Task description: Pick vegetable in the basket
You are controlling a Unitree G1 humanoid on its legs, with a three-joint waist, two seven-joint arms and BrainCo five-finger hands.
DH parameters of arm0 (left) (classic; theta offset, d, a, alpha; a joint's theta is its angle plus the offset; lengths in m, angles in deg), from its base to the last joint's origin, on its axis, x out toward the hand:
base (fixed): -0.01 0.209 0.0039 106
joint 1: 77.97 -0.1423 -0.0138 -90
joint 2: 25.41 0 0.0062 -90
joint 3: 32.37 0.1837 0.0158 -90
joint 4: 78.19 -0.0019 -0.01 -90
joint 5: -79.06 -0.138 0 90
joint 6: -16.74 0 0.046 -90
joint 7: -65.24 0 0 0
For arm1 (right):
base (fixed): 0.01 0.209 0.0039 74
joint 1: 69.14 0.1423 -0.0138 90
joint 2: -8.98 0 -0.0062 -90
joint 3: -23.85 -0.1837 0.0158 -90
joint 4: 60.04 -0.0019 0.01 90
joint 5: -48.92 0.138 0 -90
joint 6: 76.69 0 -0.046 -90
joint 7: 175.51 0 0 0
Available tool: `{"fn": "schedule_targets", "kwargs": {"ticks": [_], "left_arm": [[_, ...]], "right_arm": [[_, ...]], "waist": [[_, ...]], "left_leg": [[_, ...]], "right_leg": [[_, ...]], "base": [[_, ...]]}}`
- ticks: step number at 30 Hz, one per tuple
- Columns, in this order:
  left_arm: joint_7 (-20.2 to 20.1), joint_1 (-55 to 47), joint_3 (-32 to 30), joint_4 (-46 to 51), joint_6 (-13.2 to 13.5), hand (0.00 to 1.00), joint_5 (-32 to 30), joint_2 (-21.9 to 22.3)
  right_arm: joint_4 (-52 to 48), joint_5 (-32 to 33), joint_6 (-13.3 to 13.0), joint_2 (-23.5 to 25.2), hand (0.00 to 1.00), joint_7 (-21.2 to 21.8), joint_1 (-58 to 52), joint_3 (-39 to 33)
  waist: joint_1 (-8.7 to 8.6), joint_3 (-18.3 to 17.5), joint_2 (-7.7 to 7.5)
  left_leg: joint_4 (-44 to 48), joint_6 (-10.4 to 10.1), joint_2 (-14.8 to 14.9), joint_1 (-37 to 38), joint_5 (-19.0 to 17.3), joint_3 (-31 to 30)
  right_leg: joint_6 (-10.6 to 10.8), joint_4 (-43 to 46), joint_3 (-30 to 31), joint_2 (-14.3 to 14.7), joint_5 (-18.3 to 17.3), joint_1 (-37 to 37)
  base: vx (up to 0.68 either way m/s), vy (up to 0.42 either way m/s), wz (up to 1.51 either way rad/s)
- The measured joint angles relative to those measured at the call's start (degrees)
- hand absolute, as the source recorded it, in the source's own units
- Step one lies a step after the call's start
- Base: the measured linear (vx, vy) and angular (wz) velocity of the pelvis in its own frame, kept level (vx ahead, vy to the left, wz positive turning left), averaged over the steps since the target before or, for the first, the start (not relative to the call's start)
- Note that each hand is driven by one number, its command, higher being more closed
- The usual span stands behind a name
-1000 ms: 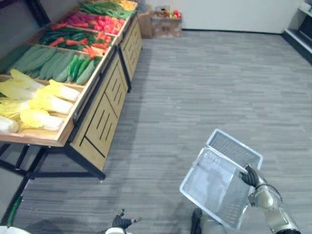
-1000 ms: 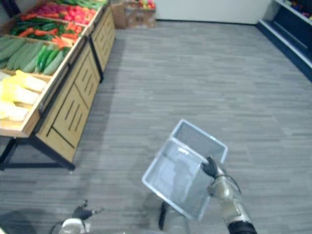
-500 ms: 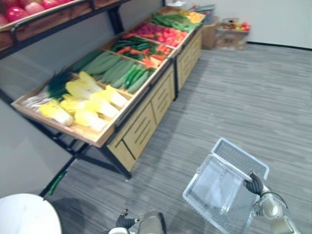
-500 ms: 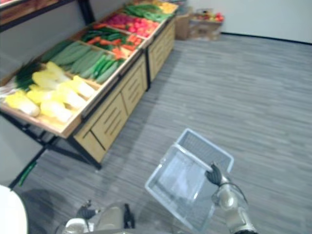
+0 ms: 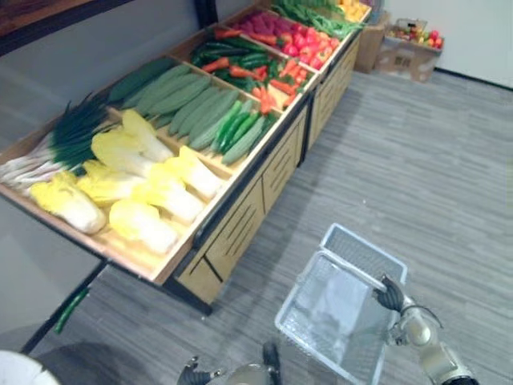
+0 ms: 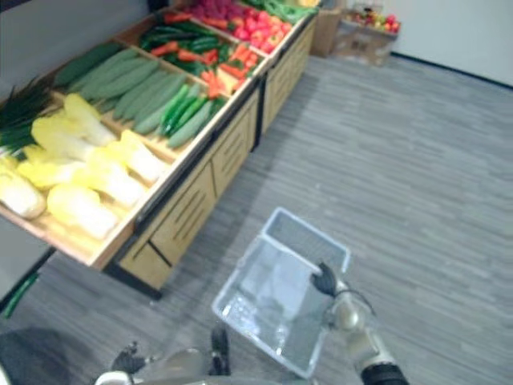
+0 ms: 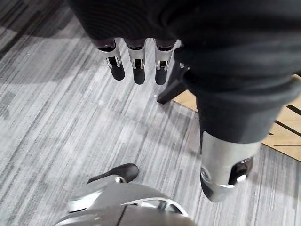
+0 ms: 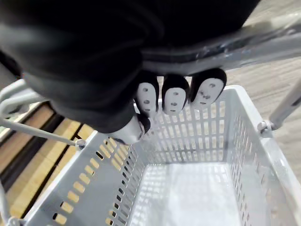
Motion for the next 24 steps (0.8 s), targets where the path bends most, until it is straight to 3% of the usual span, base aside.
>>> {"fn": "schedule_targets", "kwargs": {"ticks": [1,3,5,6,7,9,10,11,12,13,14,15,17,22,23,24], "left_arm": [[0.0,0.2,0.2,0.0,0.0,0.00,0.0,0.0],[0.0,0.5,1.1,0.0,0.0,0.00,0.0,0.0],[0.0,1.3,1.1,-0.1,0.0,0.00,0.1,0.2],[0.0,1.9,1.1,0.0,0.0,0.00,0.1,0.3],[0.1,2.2,1.1,0.0,0.0,0.00,0.1,0.3],[0.1,2.6,1.1,-0.2,0.0,0.00,0.1,0.3],[0.2,2.6,1.1,-0.9,0.0,0.00,0.1,0.4],[0.2,2.4,1.1,-1.2,-0.1,0.00,0.1,0.4],[0.2,2.1,1.0,-1.2,-0.1,0.00,0.1,-0.2],[0.3,2.1,1.0,-1.6,-0.2,0.00,0.2,0.1],[0.3,2.2,1.0,-2.0,-0.2,0.00,0.2,0.9],[0.3,2.0,0.9,-2.5,-0.2,0.00,0.5,2.4],[0.3,2.2,0.4,-2.5,-0.2,0.00,0.8,3.4],[0.5,2.4,-1.5,-1.7,0.1,0.00,2.9,3.8],[0.5,2.3,-1.2,-1.3,0.0,0.00,2.9,4.0],[0.4,2.3,-1.1,-1.1,0.0,0.00,2.8,4.0]], "right_arm": [[0.3,0.0,-0.1,0.1,1.00,-0.1,-0.1,0.0],[0.9,0.0,0.0,0.0,1.00,-0.3,0.4,-0.4],[2.0,0.0,0.0,0.0,1.00,-0.2,0.5,-0.5],[3.1,0.0,0.0,0.0,1.00,-0.1,0.5,-0.4],[3.6,0.0,0.0,0.0,1.00,-0.1,0.5,-0.4],[3.8,0.0,0.4,0.0,1.00,-0.1,0.5,-0.6],[3.8,-0.6,0.4,0.0,1.00,-0.1,0.5,-0.6],[3.8,-0.6,0.4,0.0,1.00,-0.1,0.5,-0.6],[3.8,-0.6,0.3,0.0,1.00,0.1,0.5,-0.6],[3.8,-0.9,0.4,-0.3,1.00,0.0,0.5,-0.9],[3.8,-1.3,0.5,-0.8,1.00,0.1,0.5,-1.2],[3.9,-1.6,0.9,-1.8,1.00,0.2,0.8,-1.3],[4.2,-1.6,1.2,-2.2,1.00,0.7,1.5,-1.2],[6.3,-1.5,1.2,-2.8,1.00,0.9,1.6,-1.2],[6.7,-1.5,1.3,-3.3,1.00,0.9,1.4,-1.4],[6.7,-1.5,1.3,-3.4,1.00,0.9,1.2,-1.7]], "waist": [[-0.45,0.0,0.13],[-1.62,0.1,0.32],[-1.86,0.0,0.10],[-1.82,-0.1,0.36],[-1.76,-0.1,0.37],[-1.74,0.0,0.31],[-1.65,0.1,-0.07],[-1.59,0.1,-0.37],[-1.52,0.4,-1.48],[-1.31,0.6,-0.42],[-1.41,0.4,0.61],[-1.02,-0.3,3.23],[-1.02,-0.8,4.90],[-2.15,-0.7,4.65],[-2.65,-0.6,4.56],[-2.75,-0.6,4.54]], "left_leg": [[-0.5,0.2,0.1,2.6,-1.3,-1.5],[-0.5,-0.2,0.3,5.3,-2.1,-3.8],[-0.4,-1.0,0.9,6.9,-2.9,-6.6],[-0.1,-2.0,2.2,7.4,-3.5,-8.5],[0.1,-2.4,2.7,7.4,-3.7,-9.2],[0.5,-4.3,3.9,7.5,-4.8,-11.5],[0.6,-6.4,4.7,8.2,-5.9,-13.1],[0.6,-7.2,4.8,8.6,-6.4,-13.5],[0.9,-9.6,5.2,9.7,-7.9,-14.7],[1.2,-11.5,7.1,10.4,-9.1,-16.0],[1.2,-11.9,8.6,10.3,-9.4,-16.1],[0.9,-13.3,11.5,10.1,-8.1,-15.8],[0.2,-15.7,13.8,8.7,-3.1,-16.1],[0.2,-16.0,16.0,2.4,7.7,-19.1],[-1.2,-15.6,16.1,0.9,12.5,-16.1],[-2.1,-14.9,16.1,0.5,14.7,-13.7]], "right_leg": [[-1.3,0.5,-1.3,1.0,-4.0,-1.7],[-1.9,-5.1,-5.3,1.5,-8.3,-3.3],[-2.7,-15.0,-6.9,2.2,-8.9,-5.3],[-1.8,-26.2,-6.1,3.8,-8.2,-6.0],[-1.4,-30.5,-5.3,4.2,-7.8,-6.4],[0.1,-42.2,-2.1,4.4,-4.7,-7.1],[0.7,-49.2,0.1,3.6,-1.2,-7.0],[1.0,-50.6,0.6,3.0,-0.6,-6.8],[1.4,-51.2,0.0,1.8,2.0,-5.7],[0.8,-49.1,-1.6,2.7,6.8,-5.2],[0.6,-48.0,-2.9,3.8,6.7,-5.2],[-0.9,-47.0,-4.9,6.0,4.6,-5.2],[-2.6,-46.6,-7.8,7.5,2.7,-5.0],[-5.4,-47.0,-17.4,7.8,1.1,-2.8],[-5.9,-47.4,-20.9,7.2,0.8,-1.7],[-6.0,-47.7,-22.3,6.9,0.7,-1.2]], "base": [[0.39,-0.020,0.47],[0.36,-0.099,0.79],[0.34,-0.196,0.88],[0.30,-0.234,0.71],[0.28,-0.276,0.87],[0.33,-0.372,0.63],[0.31,-0.389,0.46],[0.30,-0.449,0.61],[0.26,-0.498,0.57],[0.24,-0.503,0.63],[0.25,-0.459,0.53],[0.29,-0.400,0.46],[0.30,-0.409,0.45],[0.16,-0.296,0.98],[0.08,-0.239,1.26],[0.05,-0.203,1.47]]}}
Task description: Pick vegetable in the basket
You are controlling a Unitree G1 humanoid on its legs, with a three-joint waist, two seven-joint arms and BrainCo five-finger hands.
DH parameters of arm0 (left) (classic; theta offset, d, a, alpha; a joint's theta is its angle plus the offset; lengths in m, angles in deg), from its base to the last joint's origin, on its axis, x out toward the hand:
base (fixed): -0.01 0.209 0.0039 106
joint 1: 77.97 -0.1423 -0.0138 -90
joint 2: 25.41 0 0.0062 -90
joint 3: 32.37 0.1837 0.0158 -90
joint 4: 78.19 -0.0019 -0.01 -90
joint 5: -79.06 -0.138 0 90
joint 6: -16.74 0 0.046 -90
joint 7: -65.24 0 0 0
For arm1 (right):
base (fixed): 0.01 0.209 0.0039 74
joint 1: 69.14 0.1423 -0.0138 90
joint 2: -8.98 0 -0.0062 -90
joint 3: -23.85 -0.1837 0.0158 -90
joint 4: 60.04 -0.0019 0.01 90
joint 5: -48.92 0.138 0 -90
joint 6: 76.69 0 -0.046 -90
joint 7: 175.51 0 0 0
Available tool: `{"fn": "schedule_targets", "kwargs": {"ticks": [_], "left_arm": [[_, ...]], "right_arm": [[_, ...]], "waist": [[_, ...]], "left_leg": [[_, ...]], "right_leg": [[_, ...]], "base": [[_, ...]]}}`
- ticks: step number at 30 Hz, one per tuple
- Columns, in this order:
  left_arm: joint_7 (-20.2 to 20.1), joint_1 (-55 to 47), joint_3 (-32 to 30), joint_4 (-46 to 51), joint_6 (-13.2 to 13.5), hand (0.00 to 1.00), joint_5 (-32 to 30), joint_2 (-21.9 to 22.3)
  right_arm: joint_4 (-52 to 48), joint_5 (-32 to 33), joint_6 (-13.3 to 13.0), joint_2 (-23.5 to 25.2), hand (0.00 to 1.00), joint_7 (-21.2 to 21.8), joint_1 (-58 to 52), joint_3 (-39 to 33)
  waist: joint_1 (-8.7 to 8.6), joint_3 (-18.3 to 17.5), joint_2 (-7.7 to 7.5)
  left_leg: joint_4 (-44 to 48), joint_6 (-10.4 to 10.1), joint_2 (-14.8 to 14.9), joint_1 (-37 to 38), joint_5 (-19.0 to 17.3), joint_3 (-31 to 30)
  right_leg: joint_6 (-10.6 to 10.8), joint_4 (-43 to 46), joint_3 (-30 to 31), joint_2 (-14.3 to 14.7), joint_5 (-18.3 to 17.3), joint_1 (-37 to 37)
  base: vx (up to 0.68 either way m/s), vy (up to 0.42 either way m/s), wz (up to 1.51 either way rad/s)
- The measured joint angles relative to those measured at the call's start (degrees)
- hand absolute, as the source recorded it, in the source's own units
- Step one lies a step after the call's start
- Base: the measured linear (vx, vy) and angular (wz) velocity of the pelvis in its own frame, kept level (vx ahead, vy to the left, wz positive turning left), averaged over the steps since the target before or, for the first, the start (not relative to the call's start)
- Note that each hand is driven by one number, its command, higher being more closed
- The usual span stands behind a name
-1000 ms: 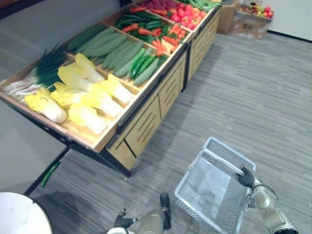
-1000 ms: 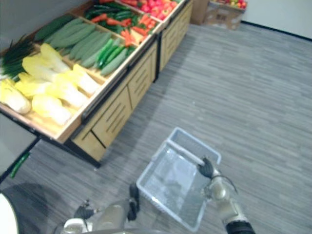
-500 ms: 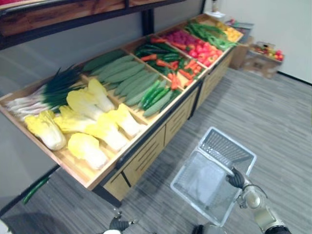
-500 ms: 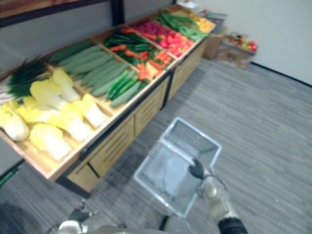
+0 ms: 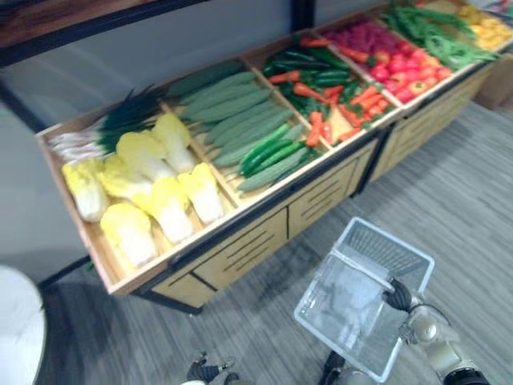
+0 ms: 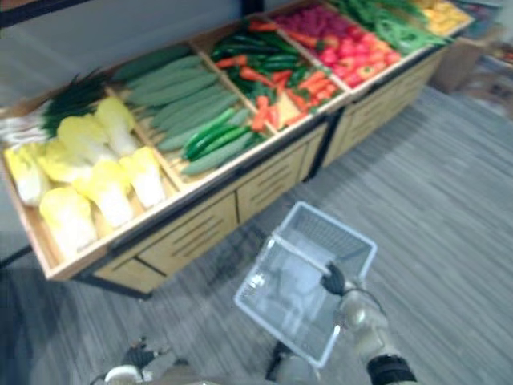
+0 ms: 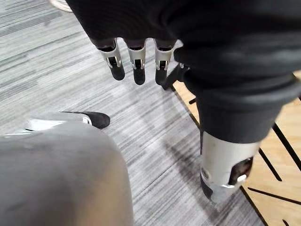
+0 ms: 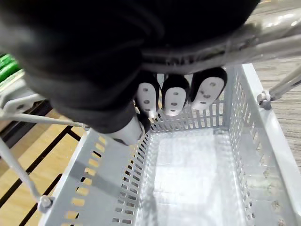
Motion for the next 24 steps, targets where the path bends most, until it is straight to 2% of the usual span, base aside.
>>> {"fn": "schedule_targets", "kwargs": {"ticks": [1,2,3,4,6,8,9,10,17,24], "left_arm": [[0.0,0.0,0.6,0.2,0.0,0.00,0.0,0.0],[-0.1,0.0,0.8,0.2,0.0,0.00,-0.1,0.0],[-0.4,0.0,1.2,0.1,-0.1,0.00,-0.2,0.0],[-0.5,-0.3,2.2,0.1,-0.4,0.00,-0.6,-0.1],[-1.0,-0.3,3.2,0.0,-0.4,0.00,-1.1,0.3],[-1.3,-0.5,3.3,-0.2,-0.4,0.00,-2.1,0.9],[-1.7,-0.3,3.4,-1.0,-0.4,0.00,-2.8,1.1],[-2.8,1.0,3.4,-4.5,-1.3,0.00,-5.5,-1.3],[-2.8,1.0,3.3,-4.5,-1.5,0.00,-6.0,-1.3],[-2.1,1.1,3.1,-6.6,-1.9,0.00,-14.2,-1.9]], "right_arm": [[0.0,0.0,0.0,0.0,1.00,0.0,-0.4,-1.2],[0.0,0.2,0.0,-0.1,1.00,0.0,-0.5,-1.6],[0.2,0.7,0.0,-0.1,1.00,-0.1,-0.6,-2.3],[0.2,1.0,0.0,-0.2,1.00,-0.2,-0.7,-2.4],[0.0,1.1,-0.1,-0.2,1.00,-0.4,-0.7,-2.3],[0.0,1.1,-0.1,-0.1,1.00,-0.5,-0.7,-1.8],[-0.1,1.1,-0.1,-0.1,1.00,-0.7,-0.8,-1.7],[1.5,1.1,0.3,3.2,1.00,-0.4,-2.3,-1.7],[1.5,1.1,0.3,3.2,1.00,-0.4,-2.3,-1.7],[3.1,2.9,-0.5,3.2,1.00,-0.5,-2.4,-2.9]], "waist": [[-0.51,0.0,0.02],[-0.58,0.1,0.09],[-0.41,0.4,0.41],[-0.44,0.7,0.35],[-0.49,0.7,1.56],[-0.46,0.8,2.83],[-0.50,0.9,3.41],[-0.73,0.2,0.46],[-0.72,0.2,0.31],[-1.89,-0.2,-0.29]], "left_leg": [[-1.6,1.8,-0.2,-0.1,3.4,6.5],[-1.7,2.6,-0.2,-0.3,4.0,10.5],[-1.7,3.4,-0.1,-0.4,4.6,17.2],[-1.9,3.3,-0.2,-0.4,4.6,20.5],[-3.2,2.7,-0.2,0.0,4.0,21.1],[-4.5,2.3,-0.1,0.5,1.3,21.5],[-4.7,2.4,0.1,0.8,-1.2,21.8],[-7.0,3.6,-5.6,3.9,-8.1,25.6],[-7.0,3.4,-5.6,4.7,-8.3,26.4],[-7.0,3.1,-4.5,5.2,-8.5,26.2]], "right_leg": [[-0.2,-1.0,-2.4,-0.4,-0.1,1.3],[-0.2,-1.5,-3.3,-0.4,-0.2,2.0],[-0.2,-2.5,-4.9,-0.1,-0.2,3.2],[0.0,-3.6,-5.8,0.2,-0.3,4.4],[0.3,-4.2,-6.4,0.5,-0.5,4.7],[1.0,-4.3,-6.2,1.0,-0.8,4.0],[1.3,-4.3,-6.1,1.5,-0.6,3.8],[4.6,-13.3,1.4,0.9,7.3,7.0],[4.6,-13.2,2.9,1.1,7.3,6.9],[4.6,-12.2,6.5,2.3,7.2,6.9]], "base": [[0.00,-0.109,1.05],[-0.03,-0.092,1.07],[-0.06,-0.035,0.73],[-0.07,-0.005,0.61],[-0.09,0.082,0.27],[-0.10,0.148,-0.03],[-0.05,0.110,-0.07],[-0.03,0.078,-0.04],[0.00,-0.002,-0.07],[0.01,-0.033,-0.07]]}}
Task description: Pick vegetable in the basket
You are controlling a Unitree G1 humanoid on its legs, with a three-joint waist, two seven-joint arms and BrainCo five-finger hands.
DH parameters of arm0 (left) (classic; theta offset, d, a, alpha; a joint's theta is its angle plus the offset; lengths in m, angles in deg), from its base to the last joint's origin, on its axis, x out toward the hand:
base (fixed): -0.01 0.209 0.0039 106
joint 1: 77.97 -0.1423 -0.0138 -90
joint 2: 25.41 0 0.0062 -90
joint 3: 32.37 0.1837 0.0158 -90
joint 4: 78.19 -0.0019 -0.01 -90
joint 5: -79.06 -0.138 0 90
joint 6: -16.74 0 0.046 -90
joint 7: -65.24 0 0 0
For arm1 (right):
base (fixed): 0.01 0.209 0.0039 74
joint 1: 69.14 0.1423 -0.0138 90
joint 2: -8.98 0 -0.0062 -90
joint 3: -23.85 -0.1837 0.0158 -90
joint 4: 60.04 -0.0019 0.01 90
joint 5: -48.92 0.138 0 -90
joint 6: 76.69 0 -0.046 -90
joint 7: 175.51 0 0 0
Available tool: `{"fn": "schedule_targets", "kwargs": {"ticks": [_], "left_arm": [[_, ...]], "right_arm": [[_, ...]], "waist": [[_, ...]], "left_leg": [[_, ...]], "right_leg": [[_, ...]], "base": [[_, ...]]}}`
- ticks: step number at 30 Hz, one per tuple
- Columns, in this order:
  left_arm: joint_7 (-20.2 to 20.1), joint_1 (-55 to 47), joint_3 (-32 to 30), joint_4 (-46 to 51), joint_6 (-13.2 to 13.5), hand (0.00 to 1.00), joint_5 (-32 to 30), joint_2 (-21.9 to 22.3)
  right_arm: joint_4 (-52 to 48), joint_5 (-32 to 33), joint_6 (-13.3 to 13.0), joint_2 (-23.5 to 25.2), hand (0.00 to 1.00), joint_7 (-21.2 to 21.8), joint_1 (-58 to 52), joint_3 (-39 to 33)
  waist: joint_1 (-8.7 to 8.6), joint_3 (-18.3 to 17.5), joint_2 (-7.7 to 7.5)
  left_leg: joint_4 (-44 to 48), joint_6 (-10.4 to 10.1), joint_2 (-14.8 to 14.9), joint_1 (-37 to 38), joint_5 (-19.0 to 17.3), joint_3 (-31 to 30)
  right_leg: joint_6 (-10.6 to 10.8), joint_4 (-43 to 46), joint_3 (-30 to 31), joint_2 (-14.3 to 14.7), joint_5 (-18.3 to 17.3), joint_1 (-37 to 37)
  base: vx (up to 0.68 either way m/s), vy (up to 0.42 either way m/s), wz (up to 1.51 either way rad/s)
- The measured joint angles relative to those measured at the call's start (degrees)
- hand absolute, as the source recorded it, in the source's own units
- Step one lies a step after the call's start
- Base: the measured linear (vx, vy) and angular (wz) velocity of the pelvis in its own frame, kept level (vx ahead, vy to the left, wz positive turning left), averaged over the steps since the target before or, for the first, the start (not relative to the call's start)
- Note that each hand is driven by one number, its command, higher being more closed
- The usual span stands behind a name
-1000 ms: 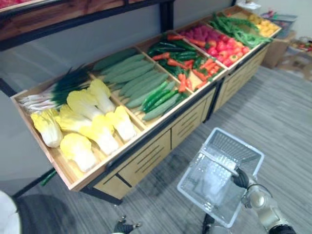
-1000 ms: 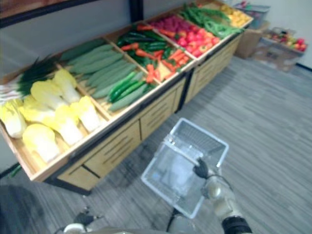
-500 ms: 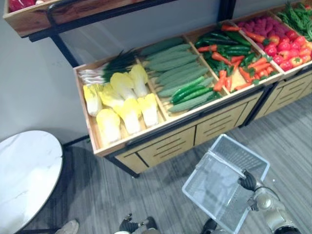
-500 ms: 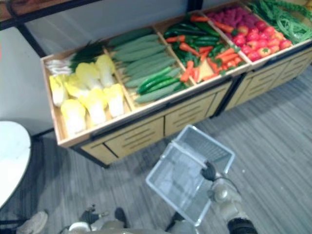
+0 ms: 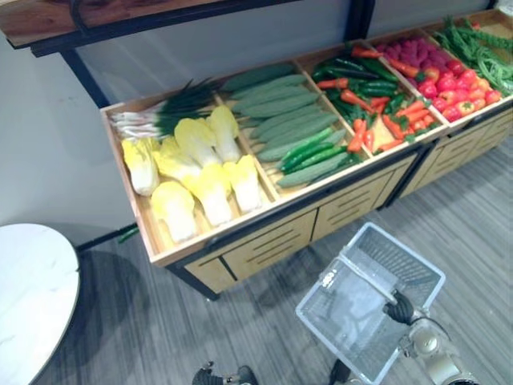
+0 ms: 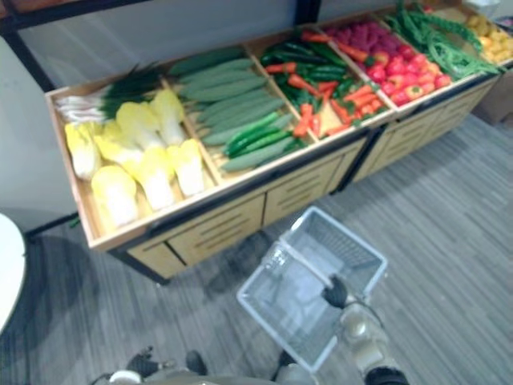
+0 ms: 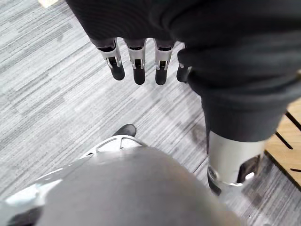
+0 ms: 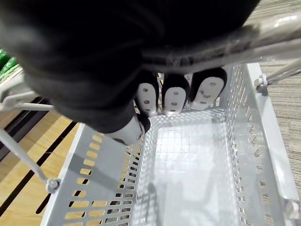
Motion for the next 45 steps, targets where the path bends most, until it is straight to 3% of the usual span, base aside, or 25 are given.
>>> {"fn": "schedule_targets", "kwargs": {"ticks": [6,13,15,17,19,21,24,26,27,30,35,38,41,45], "left_arm": [[1.0,0.4,-0.6,-0.4,-0.6,0.00,-4.9,-0.2],[2.2,1.0,-1.0,-2.1,-0.8,0.00,-6.2,-1.3],[2.3,0.9,-1.1,-2.2,-1.0,0.00,-6.8,-1.9],[2.2,0.6,-1.7,-2.4,-1.0,0.00,-7.1,-2.3],[2.1,0.2,-1.7,-2.4,-1.0,0.00,-7.2,-2.3],[2.1,0.3,-1.6,-2.4,-1.0,0.00,-9.1,-2.1],[2.3,0.0,-1.6,-3.8,-1.1,0.00,-11.8,-2.1],[2.2,-0.3,-1.6,-4.7,-1.2,0.00,-13.6,-2.1],[2.2,-0.8,-1.5,-4.8,-1.2,0.00,-13.9,-2.1],[2.7,-0.2,-1.7,-6.4,-1.1,0.00,-13.9,-2.5],[2.8,0.7,-0.9,-6.2,-1.0,0.00,-13.9,-3.0],[3.4,2.2,-0.5,-5.7,-1.0,0.00,-13.7,-3.7],[5.1,2.9,-0.6,-4.2,-1.1,0.00,-12.9,-5.3],[10.3,6.1,-2.3,-1.2,-1.9,0.00,-8.3,-5.4]], "right_arm": [[0.7,0.5,-0.2,-0.4,1.00,-0.6,-2.2,-1.7],[0.8,0.5,-0.2,-0.7,1.00,-2.1,-2.3,-1.6],[0.6,1.0,-0.5,-0.9,1.00,-2.1,-3.0,-0.9],[0.6,1.7,-0.7,-1.0,1.00,-2.0,-3.5,0.2],[0.3,1.9,-0.7,-1.2,1.00,-2.0,-3.5,0.2],[0.1,2.2,-0.7,-1.6,1.00,-2.1,-3.5,0.3],[-0.2,2.6,-0.8,-2.4,1.00,-2.2,-3.5,0.8],[-0.4,2.7,-0.8,-2.6,1.00,-2.3,-3.4,0.8],[-0.3,2.7,-0.8,-2.7,1.00,-2.3,-3.1,1.1],[-0.7,2.7,-1.2,-2.5,1.00,-2.4,-3.0,1.9],[-0.5,1.6,-1.5,-2.8,1.00,-2.3,-3.2,1.7],[-0.5,1.4,-1.9,-2.6,1.00,-2.4,-3.2,1.8],[0.3,-0.1,-2.0,-0.9,1.00,-2.5,-2.6,2.5],[3.1,-0.7,-2.1,0.9,1.00,-4.4,-2.6,4.1]], "waist": [[-0.24,-0.2,0.03],[-0.38,-0.8,0.02],[-0.38,-0.8,0.26],[0.23,-0.5,0.36],[0.34,-0.3,0.04],[0.74,-0.1,0.07],[1.31,0.1,1.22],[1.29,0.1,2.29],[1.82,-0.1,3.33],[0.98,-0.4,2.13],[1.03,-0.7,2.46],[0.96,-0.6,2.06],[1.12,-0.9,0.28],[0.90,-1.4,-1.90]], "left_leg": [[-0.1,-0.1,0.4,0.3,0.3,-3.2],[1.2,-0.8,1.2,-1.4,0.8,-5.7],[11.2,-1.2,4.2,-4.7,-3.7,-7.6],[22.3,0.2,6.7,-7.7,-4.1,-8.8],[28.8,1.8,7.0,-10.2,-2.0,-11.9],[30.0,1.0,5.6,-11.3,-3.3,-13.8],[19.7,0.9,2.5,-10.2,-4.3,-13.7],[12.6,0.6,2.0,-9.9,-4.1,-15.1],[11.7,-0.4,1.9,-9.1,-2.3,-16.2],[13.7,0.8,-0.4,-9.8,-5.4,-15.8],[17.5,3.7,-4.3,-9.5,-8.7,-15.7],[16.7,4.1,-5.8,-9.0,-9.2,-15.3],[14.4,4.2,-6.2,-8.7,-9.2,-14.1],[13.5,4.4,-6.2,-10.7,-9.0,-14.6]], "right_leg": [[-0.2,4.2,0.1,-0.2,-3.0,-0.4],[-1.4,15.9,1.4,-2.1,-11.0,-5.7],[-2.0,18.0,3.9,-0.5,-13.7,-5.3],[-2.7,18.1,4.2,0.0,-14.7,-3.1],[-2.9,17.6,5.1,-0.1,-14.9,-1.7],[-3.0,16.7,7.3,-0.2,-14.9,-0.9],[-3.0,16.2,10.2,0.5,-14.9,-1.1],[-3.0,16.1,11.9,1.8,-14.9,-1.1],[-2.5,15.9,14.0,2.7,-15.0,-1.0],[0.2,11.5,17.7,1.7,-13.1,-0.5],[3.4,8.5,22.1,-1.5,-10.9,0.2],[4.2,8.3,23.6,-2.7,-10.3,-0.3],[4.7,8.0,24.8,-2.8,-9.7,-2.1],[4.7,5.0,24.2,-2.6,-8.0,-3.0]], "base": [[0.01,-0.018,0.12],[0.01,-0.044,0.17],[0.00,-0.182,0.18],[0.00,-0.147,-0.01],[0.01,-0.129,-0.15],[0.06,-0.051,-0.33],[0.07,0.057,-0.52],[0.08,0.157,-0.68],[0.11,0.228,-0.72],[0.18,0.201,-0.42],[0.22,0.153,-0.36],[0.18,0.103,-0.20],[0.09,0.052,-0.28],[0.03,0.001,0.00]]}}
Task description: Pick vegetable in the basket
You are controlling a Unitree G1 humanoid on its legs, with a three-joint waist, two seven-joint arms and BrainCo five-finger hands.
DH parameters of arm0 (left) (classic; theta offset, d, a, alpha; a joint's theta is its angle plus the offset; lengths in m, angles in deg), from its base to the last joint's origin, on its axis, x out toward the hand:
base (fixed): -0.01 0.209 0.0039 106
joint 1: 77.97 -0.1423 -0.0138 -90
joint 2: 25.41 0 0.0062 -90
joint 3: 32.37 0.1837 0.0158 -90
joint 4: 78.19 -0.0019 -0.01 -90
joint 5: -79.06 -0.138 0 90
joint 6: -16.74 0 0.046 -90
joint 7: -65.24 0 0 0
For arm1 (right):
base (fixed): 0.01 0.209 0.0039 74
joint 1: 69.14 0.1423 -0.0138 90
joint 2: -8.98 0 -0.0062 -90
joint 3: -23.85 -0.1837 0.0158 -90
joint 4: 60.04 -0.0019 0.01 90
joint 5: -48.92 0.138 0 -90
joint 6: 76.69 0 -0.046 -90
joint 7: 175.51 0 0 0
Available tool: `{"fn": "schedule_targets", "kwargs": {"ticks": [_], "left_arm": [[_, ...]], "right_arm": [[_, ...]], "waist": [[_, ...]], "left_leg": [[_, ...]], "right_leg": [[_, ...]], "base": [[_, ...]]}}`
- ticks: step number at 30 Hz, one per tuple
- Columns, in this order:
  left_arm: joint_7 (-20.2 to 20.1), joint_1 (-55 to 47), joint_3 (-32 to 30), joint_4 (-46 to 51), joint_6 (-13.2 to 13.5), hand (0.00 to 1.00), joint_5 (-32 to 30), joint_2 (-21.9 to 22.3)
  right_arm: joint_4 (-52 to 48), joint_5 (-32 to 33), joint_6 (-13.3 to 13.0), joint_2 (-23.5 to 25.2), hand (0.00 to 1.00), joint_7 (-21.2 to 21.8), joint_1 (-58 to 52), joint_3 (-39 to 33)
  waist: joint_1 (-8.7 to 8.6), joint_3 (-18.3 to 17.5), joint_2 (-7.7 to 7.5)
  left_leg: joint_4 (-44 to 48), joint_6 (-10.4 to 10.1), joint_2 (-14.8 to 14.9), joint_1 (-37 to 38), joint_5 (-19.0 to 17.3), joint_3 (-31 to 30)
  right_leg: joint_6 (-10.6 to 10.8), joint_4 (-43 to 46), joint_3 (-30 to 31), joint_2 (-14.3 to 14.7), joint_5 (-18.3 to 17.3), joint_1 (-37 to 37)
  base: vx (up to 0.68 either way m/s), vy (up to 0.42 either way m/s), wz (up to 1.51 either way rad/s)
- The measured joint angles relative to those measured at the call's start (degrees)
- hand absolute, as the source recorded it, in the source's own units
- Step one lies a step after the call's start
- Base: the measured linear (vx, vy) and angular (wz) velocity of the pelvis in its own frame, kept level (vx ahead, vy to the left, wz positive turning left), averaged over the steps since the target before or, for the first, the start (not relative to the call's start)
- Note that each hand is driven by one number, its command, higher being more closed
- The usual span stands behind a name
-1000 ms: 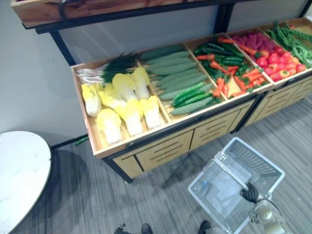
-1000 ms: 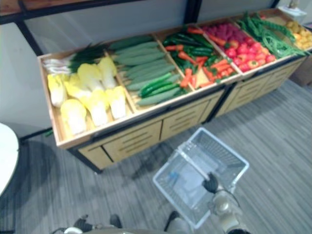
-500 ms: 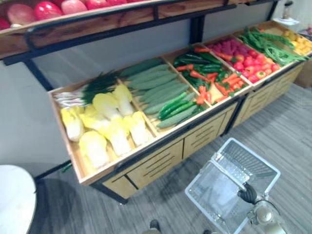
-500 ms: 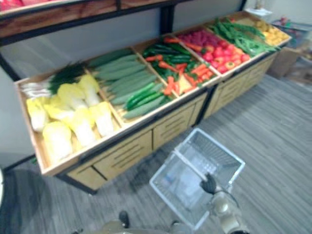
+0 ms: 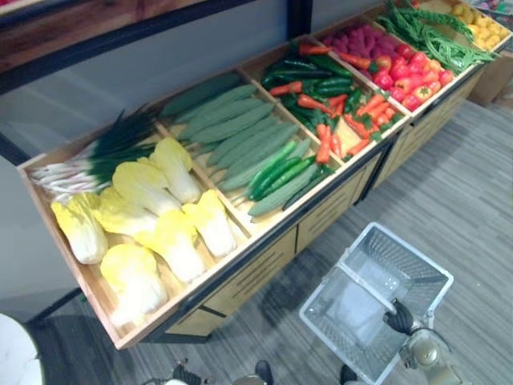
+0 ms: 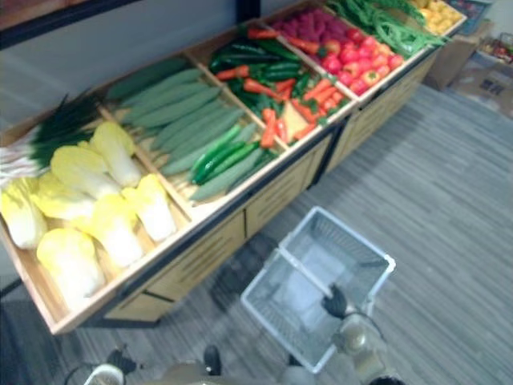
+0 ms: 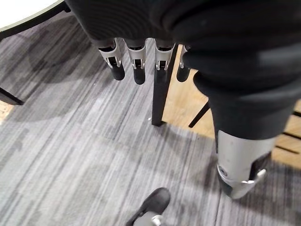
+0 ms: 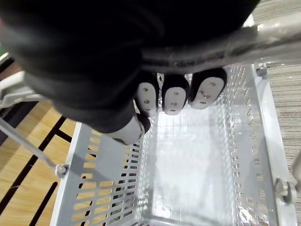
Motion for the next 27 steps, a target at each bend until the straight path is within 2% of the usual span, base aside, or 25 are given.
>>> {"fn": "schedule_targets", "kwargs": {"ticks": [1,5,7,11,14,18,21,25,27], "left_arm": [[2.9,1.1,-0.7,1.6,-0.1,0.00,1.5,0.1],[9.7,2.5,-2.4,11.0,-0.4,0.00,4.2,1.9],[13.8,2.2,-2.9,16.7,-0.3,0.00,6.5,3.8],[18.3,-0.8,-2.5,28.2,-0.4,0.00,7.6,6.7],[21.7,-3.7,0.2,38.8,0.5,0.00,5.8,7.4],[22.1,-4.3,3.1,45.2,2.7,0.00,5.7,8.4],[19.2,-5.3,7.3,48.8,5.1,0.00,5.8,8.2],[11.9,-6.4,11.5,51.1,8.4,0.00,6.2,7.8],[11.4,-6.5,11.5,52.2,9.2,0.00,6.2,7.8]], "right_arm": [[1.4,-0.1,0.0,0.8,1.00,-0.5,0.1,0.2],[4.2,-0.2,0.1,1.8,1.00,-2.2,-0.1,0.4],[4.4,-0.5,0.2,2.6,1.00,-2.7,-0.3,0.5],[4.3,-1.3,0.2,3.6,1.00,-3.8,-0.6,0.9],[4.2,-1.3,0.1,3.9,1.00,-4.5,-0.7,2.0],[3.5,-1.2,0.0,4.1,1.00,-4.9,-1.8,2.1],[1.6,-1.2,0.0,4.1,1.00,-4.8,-2.8,2.0],[0.8,-1.2,-0.1,4.4,1.00,-4.6,-3.7,1.5],[0.7,-1.2,-0.1,4.3,1.00,-4.6,-3.8,1.5]], "waist": [[0.12,0.0,-0.48],[0.09,-0.1,-0.88],[0.41,-0.1,-1.23],[0.68,0.1,-1.74],[1.27,0.1,-1.88],[2.24,0.1,-1.78],[2.15,0.0,-1.74],[2.03,0.0,-1.75],[2.04,-0.2,-1.68]], "left_leg": [[0.0,0.2,0.0,-0.4,0.3,-0.1],[-0.1,0.2,-0.1,-1.9,1.3,-1.8],[-1.5,0.1,-0.1,-1.9,2.9,-2.5],[-3.9,-0.5,0.2,-1.8,5.4,-3.8],[-5.7,-0.8,1.0,-1.1,7.2,-4.7],[-7.9,-1.2,1.1,0.3,8.4,-4.9],[-8.6,-1.6,0.8,0.3,8.8,-5.3],[-9.0,-1.6,0.2,0.3,8.8,-6.1],[-9.0,-1.6,0.1,0.3,8.8,-6.1]], "right_leg": [[-0.2,-0.7,-0.4,0.0,0.4,0.1],[-0.2,-1.6,-2.5,0.1,0.8,0.2],[-0.3,-2.1,-3.1,0.3,1.0,0.3],[-1.0,-2.7,-4.7,1.3,1.6,0.3],[-1.6,-3.5,-5.6,2.2,2.5,0.9],[-2.0,-4.3,-5.8,2.4,2.9,1.4],[-2.1,-5.0,-6.0,2.2,3.0,1.5],[-2.1,-5.1,-6.0,1.8,3.1,2.1],[-2.0,-5.1,-6.1,1.8,3.1,2.1]], "base": [[0.02,-0.029,0.15],[-0.03,-0.045,0.24],[-0.08,-0.061,0.14],[-0.12,-0.055,0.17],[-0.16,-0.045,0.11],[-0.16,-0.006,0.00],[-0.13,0.031,0.05],[-0.04,0.033,0.08],[0.02,0.003,0.00]]}}
